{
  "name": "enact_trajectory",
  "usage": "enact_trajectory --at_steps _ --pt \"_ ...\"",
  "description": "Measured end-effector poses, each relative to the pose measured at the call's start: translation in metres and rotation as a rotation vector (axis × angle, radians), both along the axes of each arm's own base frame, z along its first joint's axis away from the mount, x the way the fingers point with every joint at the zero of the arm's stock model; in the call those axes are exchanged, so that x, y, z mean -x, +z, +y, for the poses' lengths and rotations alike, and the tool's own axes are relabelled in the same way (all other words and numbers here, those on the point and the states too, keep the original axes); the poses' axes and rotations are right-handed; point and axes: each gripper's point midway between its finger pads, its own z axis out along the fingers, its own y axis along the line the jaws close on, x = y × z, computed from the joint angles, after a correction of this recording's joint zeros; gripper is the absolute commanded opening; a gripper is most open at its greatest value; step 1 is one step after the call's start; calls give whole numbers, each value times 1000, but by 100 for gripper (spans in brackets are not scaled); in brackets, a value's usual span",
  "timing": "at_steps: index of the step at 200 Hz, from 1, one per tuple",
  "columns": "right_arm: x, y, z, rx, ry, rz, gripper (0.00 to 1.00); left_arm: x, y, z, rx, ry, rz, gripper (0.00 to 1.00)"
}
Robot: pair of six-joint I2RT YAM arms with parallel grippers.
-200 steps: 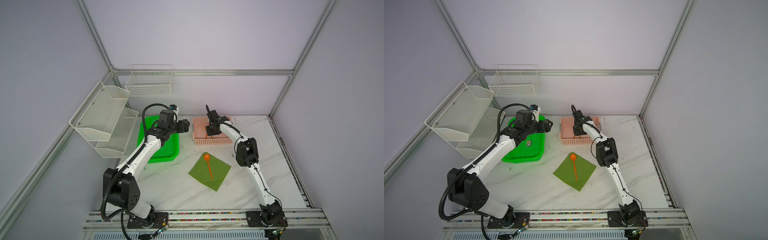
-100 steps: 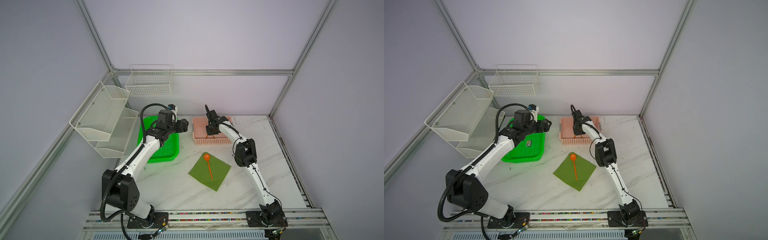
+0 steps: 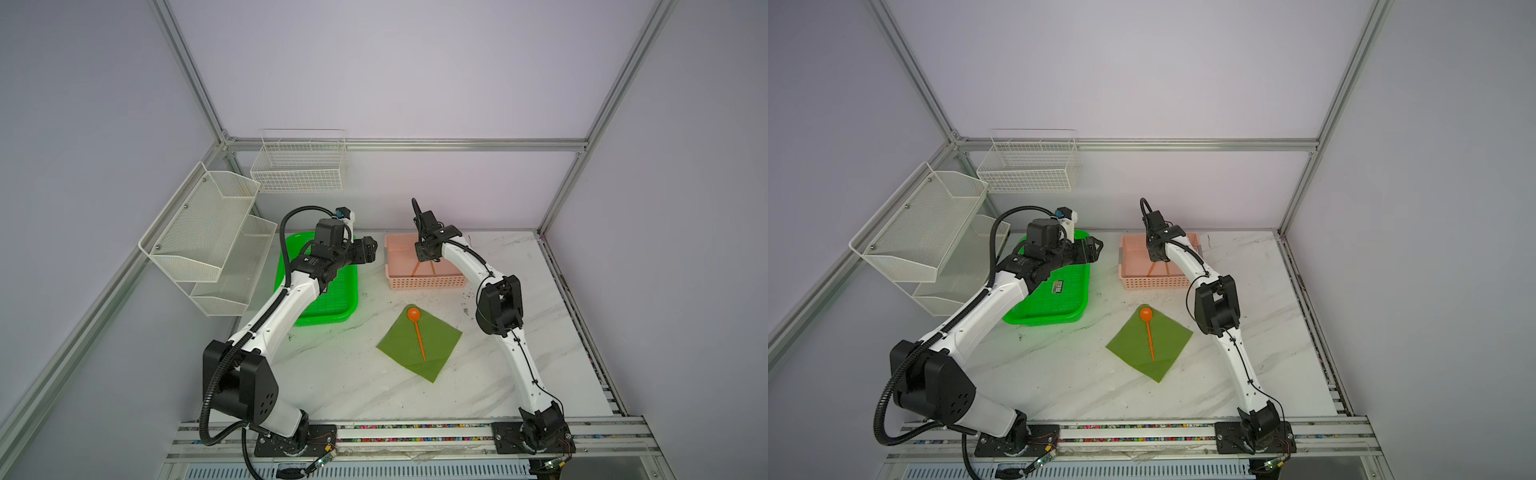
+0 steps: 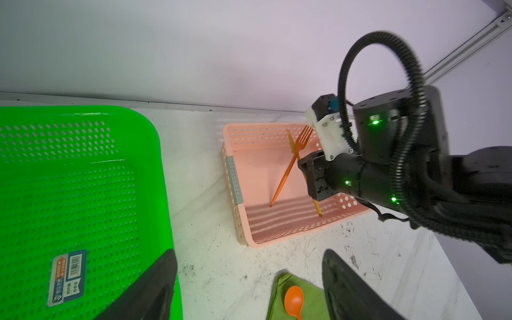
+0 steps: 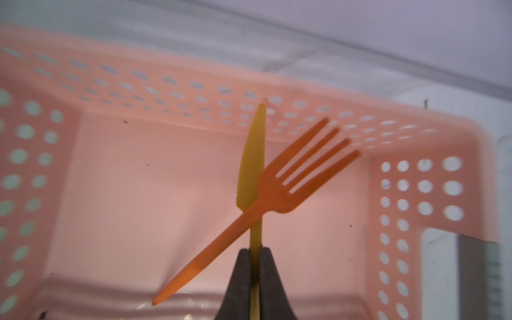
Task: Place the utensils on the paper napkin and roll it up
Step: 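Lower the right gripper onto the yellow knife and close on it, then lift the yellow knife and carry it onto the green napkin beside the spoon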
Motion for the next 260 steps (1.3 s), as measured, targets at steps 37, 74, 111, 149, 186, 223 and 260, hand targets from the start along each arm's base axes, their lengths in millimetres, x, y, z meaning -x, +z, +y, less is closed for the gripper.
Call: enact_trajectory --at_steps 37,74,111,149,186,223,260 --pt "14 66 5 14 6 -136 9 -1 3 -3 23 -7 -7 81" --pt "19 58 3 48 -3 -141 8 0 5 -6 33 -21 -11 81" --pt "25 39 -3 52 -24 -96 8 0 5 -11 43 -42 -10 81" --pt "69 62 -12 -56 -23 -80 8 -5 -26 -29 29 -74 53 81" --pt "149 124 -7 -249 33 -138 8 -10 -60 -35 14 -74 133 80" --pt "225 91 19 -383 100 -33 8 -11 -65 -35 28 -60 157 80" --pt "276 1 38 -379 97 178 7 -11 -65 -35 45 -47 164 80"
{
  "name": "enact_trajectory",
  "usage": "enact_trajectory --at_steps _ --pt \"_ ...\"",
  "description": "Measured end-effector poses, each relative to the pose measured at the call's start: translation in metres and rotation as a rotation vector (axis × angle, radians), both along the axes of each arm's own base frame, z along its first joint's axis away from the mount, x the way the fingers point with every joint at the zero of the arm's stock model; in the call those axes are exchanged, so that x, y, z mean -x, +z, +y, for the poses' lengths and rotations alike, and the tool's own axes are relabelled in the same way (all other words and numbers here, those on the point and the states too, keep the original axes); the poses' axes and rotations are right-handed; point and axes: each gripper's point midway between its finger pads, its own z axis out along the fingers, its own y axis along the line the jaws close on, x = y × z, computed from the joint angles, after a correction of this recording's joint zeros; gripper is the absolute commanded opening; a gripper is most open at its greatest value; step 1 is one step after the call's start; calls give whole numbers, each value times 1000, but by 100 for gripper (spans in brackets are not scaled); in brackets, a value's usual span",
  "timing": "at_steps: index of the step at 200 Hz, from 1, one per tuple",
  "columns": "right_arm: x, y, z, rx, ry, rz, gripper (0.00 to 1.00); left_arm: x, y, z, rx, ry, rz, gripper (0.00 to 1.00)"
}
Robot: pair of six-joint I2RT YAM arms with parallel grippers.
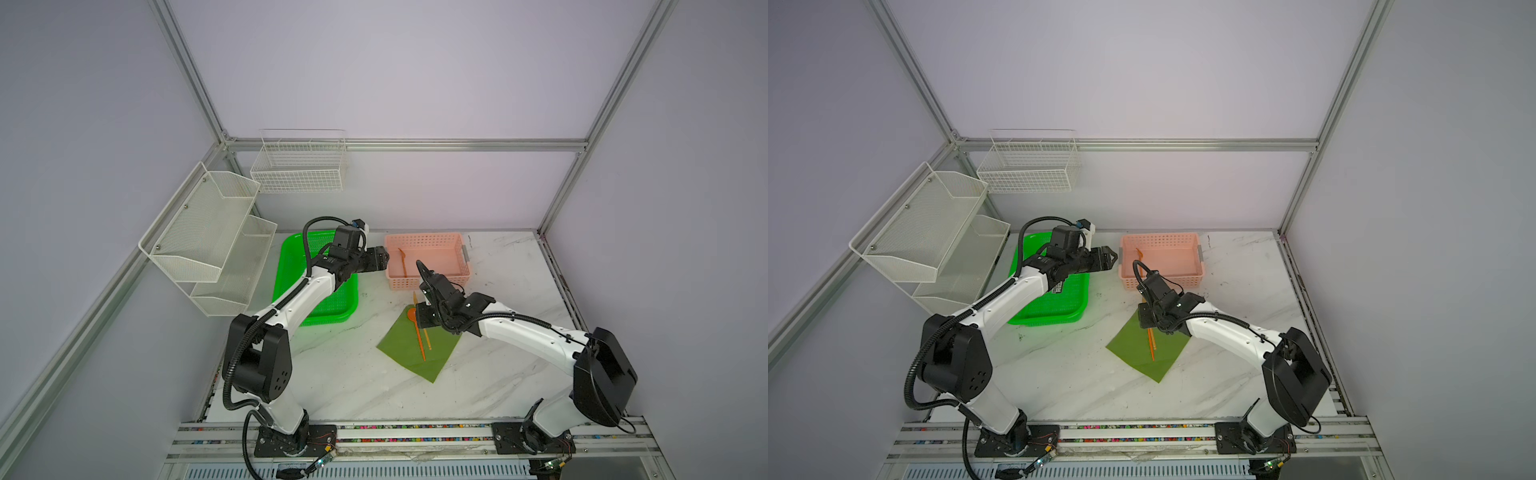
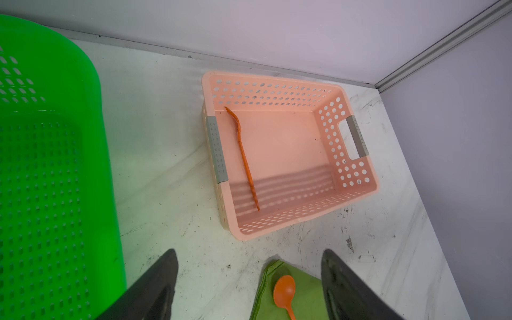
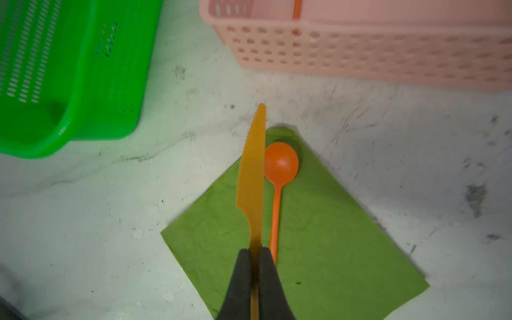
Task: Place the utensils on the paper napkin and roll it up
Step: 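Lift the yellow knife and carry it onto the green napkin beside the spoon, then lower the yellow knife beside the spoon and open the right gripper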
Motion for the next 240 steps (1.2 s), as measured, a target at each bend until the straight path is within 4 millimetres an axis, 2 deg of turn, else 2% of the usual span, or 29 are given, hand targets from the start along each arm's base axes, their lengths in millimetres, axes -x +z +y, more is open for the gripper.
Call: enact_trajectory --at_steps 34,84,111,139,188,240 --pt "6 -32 20 11 10 40 7 0 1 1 1 9 0 80" --pt "4 -58 27 48 8 50 6 4 24 6 6 24 -52 80" --pt "0 -60 26 55 -1 38 6 6 34 8 9 30 -73 80" --pt "-2 -62 27 65 -3 32 6 6 32 9 6 33 -71 80" --pt "-3 -77 24 109 3 38 7 5 32 10 1 36 -74 80" --pt "-4 -79 25 119 9 33 9 5 32 10 -3 35 -76 80"
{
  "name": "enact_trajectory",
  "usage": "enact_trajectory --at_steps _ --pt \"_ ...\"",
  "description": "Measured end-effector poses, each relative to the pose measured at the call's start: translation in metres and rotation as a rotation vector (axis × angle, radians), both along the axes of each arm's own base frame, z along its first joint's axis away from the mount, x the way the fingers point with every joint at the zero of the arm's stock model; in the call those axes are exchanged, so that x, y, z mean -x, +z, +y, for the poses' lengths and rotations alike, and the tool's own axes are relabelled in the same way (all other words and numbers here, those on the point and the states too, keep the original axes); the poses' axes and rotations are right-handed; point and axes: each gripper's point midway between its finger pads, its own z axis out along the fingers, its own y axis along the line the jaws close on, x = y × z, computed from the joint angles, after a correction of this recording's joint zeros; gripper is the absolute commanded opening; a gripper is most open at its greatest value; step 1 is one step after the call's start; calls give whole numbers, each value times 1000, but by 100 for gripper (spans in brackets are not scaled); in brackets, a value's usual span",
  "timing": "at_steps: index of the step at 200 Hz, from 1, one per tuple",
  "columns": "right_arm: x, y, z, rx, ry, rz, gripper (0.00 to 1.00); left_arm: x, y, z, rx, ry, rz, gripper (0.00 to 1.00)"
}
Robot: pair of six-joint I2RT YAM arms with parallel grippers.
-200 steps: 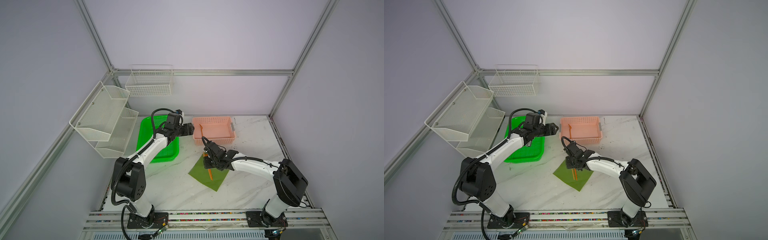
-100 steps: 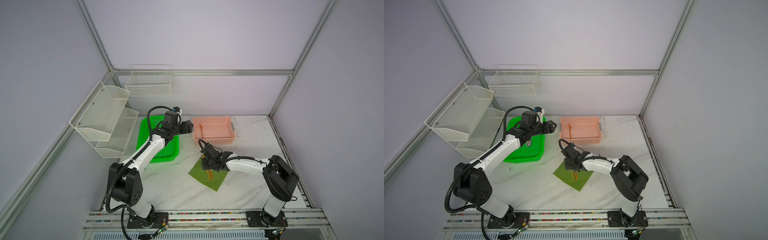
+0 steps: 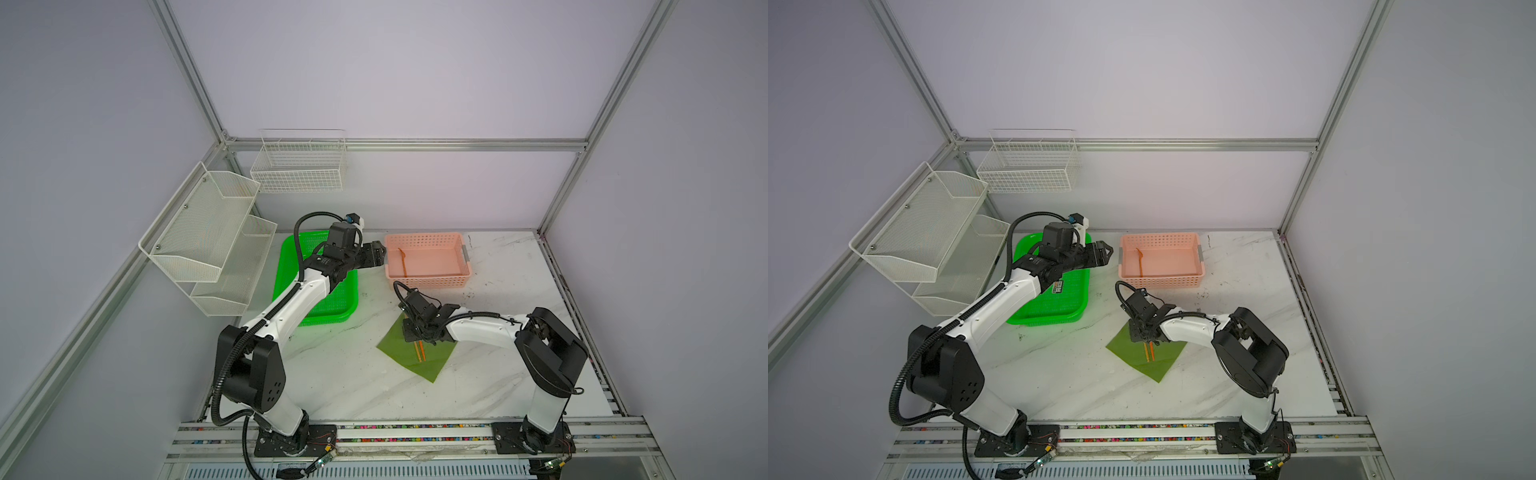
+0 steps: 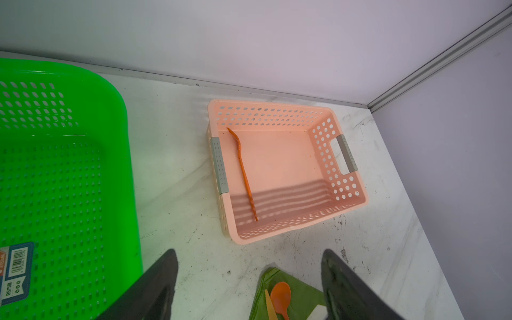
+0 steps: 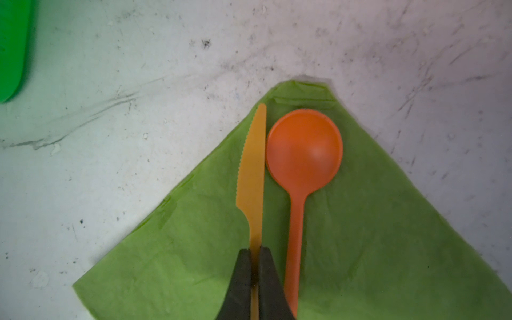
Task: Place the utensils on the paper napkin and roll it up
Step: 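Lower the yellow knife beside the spoon and open the right gripper, then move the right gripper into the pink basket above the orange fork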
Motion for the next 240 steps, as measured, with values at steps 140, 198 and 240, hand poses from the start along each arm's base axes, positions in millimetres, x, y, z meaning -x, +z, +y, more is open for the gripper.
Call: enact_trajectory --at_steps 140,198,240 --pt "-4 -7 -1 23 -16 -3 28 3 8 3 2 4 -18 81" --pt "-12 40 10 -20 -23 -59 31 5 12 8 -4 12 -30 81" --pt "-76 164 24 -182 -70 -273 35 18 21 17 -1 26 -52 81"
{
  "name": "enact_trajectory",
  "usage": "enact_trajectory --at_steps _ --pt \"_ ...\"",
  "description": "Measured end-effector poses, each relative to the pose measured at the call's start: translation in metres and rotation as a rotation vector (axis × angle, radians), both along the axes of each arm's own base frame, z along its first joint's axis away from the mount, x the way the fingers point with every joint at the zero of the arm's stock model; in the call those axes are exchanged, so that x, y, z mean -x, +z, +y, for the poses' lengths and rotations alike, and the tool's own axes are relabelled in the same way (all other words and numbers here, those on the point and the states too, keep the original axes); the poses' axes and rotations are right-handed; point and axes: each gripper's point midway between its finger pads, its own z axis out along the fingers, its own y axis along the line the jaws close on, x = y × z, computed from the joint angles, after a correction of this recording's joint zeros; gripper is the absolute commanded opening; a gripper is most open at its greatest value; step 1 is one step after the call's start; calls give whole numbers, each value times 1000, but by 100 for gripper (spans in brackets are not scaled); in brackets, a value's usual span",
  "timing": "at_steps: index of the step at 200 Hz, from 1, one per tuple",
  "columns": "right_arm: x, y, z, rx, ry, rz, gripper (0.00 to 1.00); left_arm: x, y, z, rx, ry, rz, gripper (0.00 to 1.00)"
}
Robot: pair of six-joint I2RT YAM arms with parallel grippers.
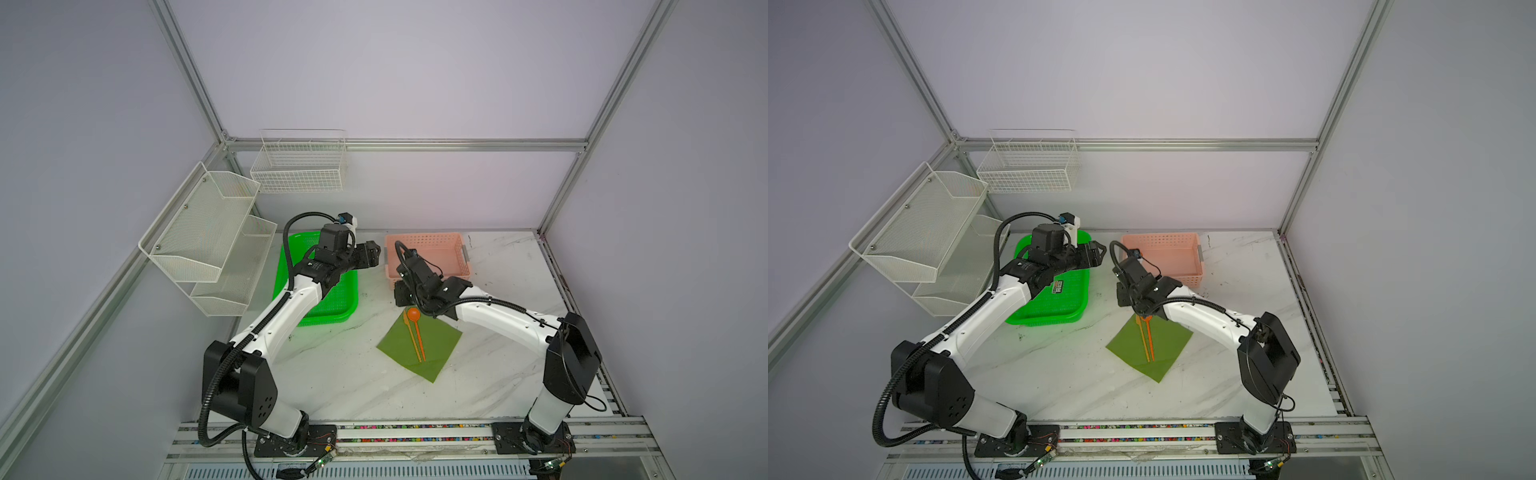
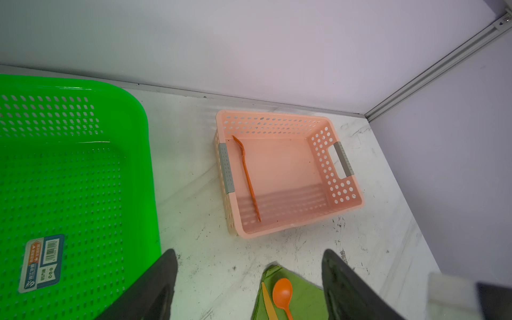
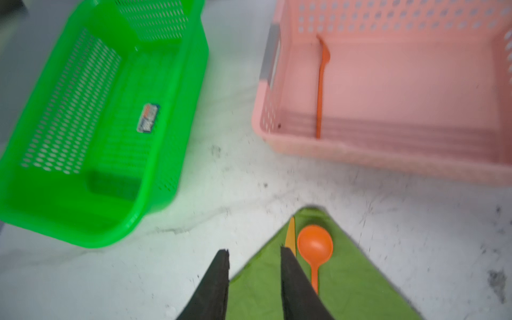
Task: Place the utensils on the paper napkin and roll it up
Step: 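Move the right gripper into the pink basket above the orange fork, then close the right gripper on the orange fork handle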
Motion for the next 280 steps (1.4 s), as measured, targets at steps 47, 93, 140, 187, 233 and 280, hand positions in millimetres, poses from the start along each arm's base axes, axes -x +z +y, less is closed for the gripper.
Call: enact_trajectory --at_steps 47,93,140,187,233,280 --pt "-137 40 -26 -3 -126 -125 35 37 0 13 5 7 -13 81" --pt "-192 -88 -12 150 -95 37 35 73 -11 29 8 26 -17 81" --pt "-191 -155 -26 228 -76 168 35 89 -17 38 2 47 -17 81" --pt "-199 -144 -29 216 -74 144 35 90 -20 42 -15 66 -11 81" --pt "-199 -143 -24 194 -63 141 35 89 -20 44 -24 72 -13 81" --pt "-201 -145 -11 159 -42 139 35 89 -21 46 -31 79 -15 81"
